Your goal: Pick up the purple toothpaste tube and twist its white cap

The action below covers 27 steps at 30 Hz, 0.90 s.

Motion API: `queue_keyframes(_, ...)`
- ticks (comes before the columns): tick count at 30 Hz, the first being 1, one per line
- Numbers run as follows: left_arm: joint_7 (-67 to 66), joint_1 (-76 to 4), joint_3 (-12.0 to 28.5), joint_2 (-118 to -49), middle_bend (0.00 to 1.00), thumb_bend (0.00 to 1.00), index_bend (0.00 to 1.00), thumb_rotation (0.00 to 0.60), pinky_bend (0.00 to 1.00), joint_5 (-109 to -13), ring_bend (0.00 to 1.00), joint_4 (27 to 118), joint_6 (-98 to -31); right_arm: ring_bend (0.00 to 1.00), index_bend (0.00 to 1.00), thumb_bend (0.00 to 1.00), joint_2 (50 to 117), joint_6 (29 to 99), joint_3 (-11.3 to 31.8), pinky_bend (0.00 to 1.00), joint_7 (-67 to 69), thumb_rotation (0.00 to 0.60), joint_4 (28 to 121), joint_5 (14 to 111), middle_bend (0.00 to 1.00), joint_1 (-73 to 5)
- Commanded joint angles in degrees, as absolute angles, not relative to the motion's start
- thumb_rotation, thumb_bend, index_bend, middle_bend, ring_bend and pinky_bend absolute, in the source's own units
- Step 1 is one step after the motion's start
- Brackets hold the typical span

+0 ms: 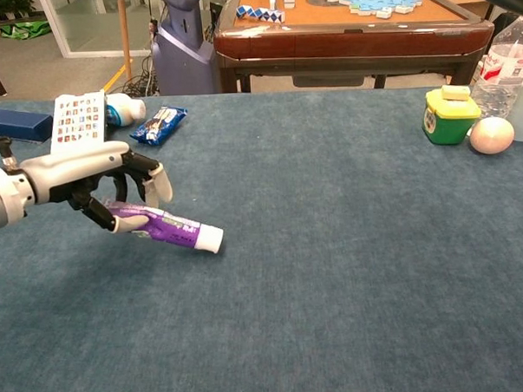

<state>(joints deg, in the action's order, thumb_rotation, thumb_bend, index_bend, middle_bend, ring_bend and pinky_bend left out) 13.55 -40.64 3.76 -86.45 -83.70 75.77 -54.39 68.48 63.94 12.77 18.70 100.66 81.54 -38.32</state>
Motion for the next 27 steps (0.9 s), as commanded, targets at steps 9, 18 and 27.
queue_keyframes(9, 8.08, -34.3, 4.8, -76.96, 0.4, 0.49, 0.31, 0.6, 0.39, -79.1, 0.29, 84.44, -62.08, 0.0, 0.0, 0.03, 63.53, 65.6, 8.9, 0.0, 12.22, 0.136, 100.3, 81.39, 0.0, -33.44)
queue_keyframes(18, -1.82, -25.13, 5.12, -72.76, 0.4, 0.49, 0.31, 0.6, 0.37, -74.68, 0.29, 88.66, -74.85, 0.0, 0.0, 0.11, 61.26, 75.38, 3.87, 0.0, 0.09, 0.382, 101.32, 80.65, 0.0, -23.42)
queue_keyframes(27, -5.86, -17.41, 2.38, -70.48, 0.39, 0.49, 0.31, 0.6, 0.35, -77.16, 0.29, 93.17, -84.13, 0.0, 0.0, 0.12, 62.17, 86.73, 0.27, 0.0, -2.58, 0.431, 100.82, 81.24, 0.0, -12.6)
